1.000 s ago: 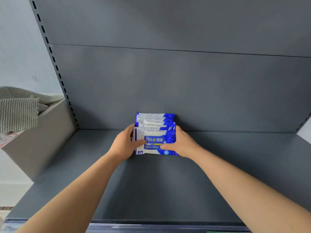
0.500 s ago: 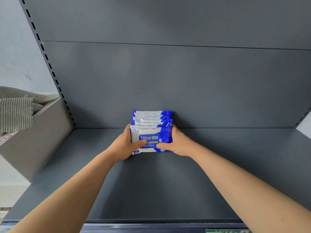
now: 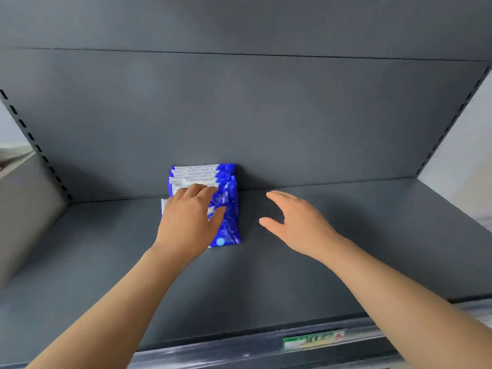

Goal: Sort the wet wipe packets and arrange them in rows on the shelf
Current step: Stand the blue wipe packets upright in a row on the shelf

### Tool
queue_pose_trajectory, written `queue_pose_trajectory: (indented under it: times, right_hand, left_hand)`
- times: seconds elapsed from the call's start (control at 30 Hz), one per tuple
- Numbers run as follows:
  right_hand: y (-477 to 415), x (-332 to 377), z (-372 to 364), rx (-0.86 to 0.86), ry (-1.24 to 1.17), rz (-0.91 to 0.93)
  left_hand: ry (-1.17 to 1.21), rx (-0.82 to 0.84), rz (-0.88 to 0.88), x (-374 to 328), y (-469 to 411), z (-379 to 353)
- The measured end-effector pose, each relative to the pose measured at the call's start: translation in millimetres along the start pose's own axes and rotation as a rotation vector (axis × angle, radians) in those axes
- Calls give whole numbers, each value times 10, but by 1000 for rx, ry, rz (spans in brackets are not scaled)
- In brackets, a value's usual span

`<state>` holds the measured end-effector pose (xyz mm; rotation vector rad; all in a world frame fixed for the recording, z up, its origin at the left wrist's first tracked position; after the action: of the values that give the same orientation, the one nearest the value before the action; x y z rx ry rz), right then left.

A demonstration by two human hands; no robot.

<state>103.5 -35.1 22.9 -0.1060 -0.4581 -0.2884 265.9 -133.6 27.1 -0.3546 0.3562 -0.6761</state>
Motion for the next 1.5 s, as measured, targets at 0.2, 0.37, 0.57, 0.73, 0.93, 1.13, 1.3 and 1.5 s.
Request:
queue_pose_trajectory:
  times: [0.2, 0.37, 0.57, 0.73, 0.93, 1.13, 1.3, 1.5]
  right_hand:
    - [625, -684, 526, -79, 126, -73]
    - [1211, -1507, 989, -157, 156, -123]
    - [2058, -2820, 1623, -235, 185, -201]
    - [2687, -3885, 2109, -277, 206, -321]
    - [3068, -5152, 2521, -245, 165, -502]
    - [2948, -6504, 2738, -226, 203, -614]
    - [2579, -7607, 2881, -170, 196, -623]
    - [2188, -8815, 2820, -88, 125, -682]
  left_hand:
    - [-78, 32, -280, -1210, 16, -234]
    - [-87, 34, -424, -2360, 106, -402]
    - [19, 51, -534, -4080, 250, -726]
    - [105, 78, -603, -5436, 320, -1086]
    - [103, 197, -630, -6783, 246, -1781]
    - [64, 306, -638, -7815, -97, -2694]
    - [34, 449, -606, -8465, -548, -3486]
    - [-4, 588, -559, -8934, -1012, -4489]
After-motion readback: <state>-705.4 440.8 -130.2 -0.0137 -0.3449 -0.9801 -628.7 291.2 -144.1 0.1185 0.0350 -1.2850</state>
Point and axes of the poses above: each hand's wrist, its own y-axis away from the middle knuckle, its own z-axis out of the back of the hand, x = y × z, the point moved 6 cm from there along -y, towards the middle knuckle, and after that the axes turned 6 degrees about -y, right-handed, at the moved point
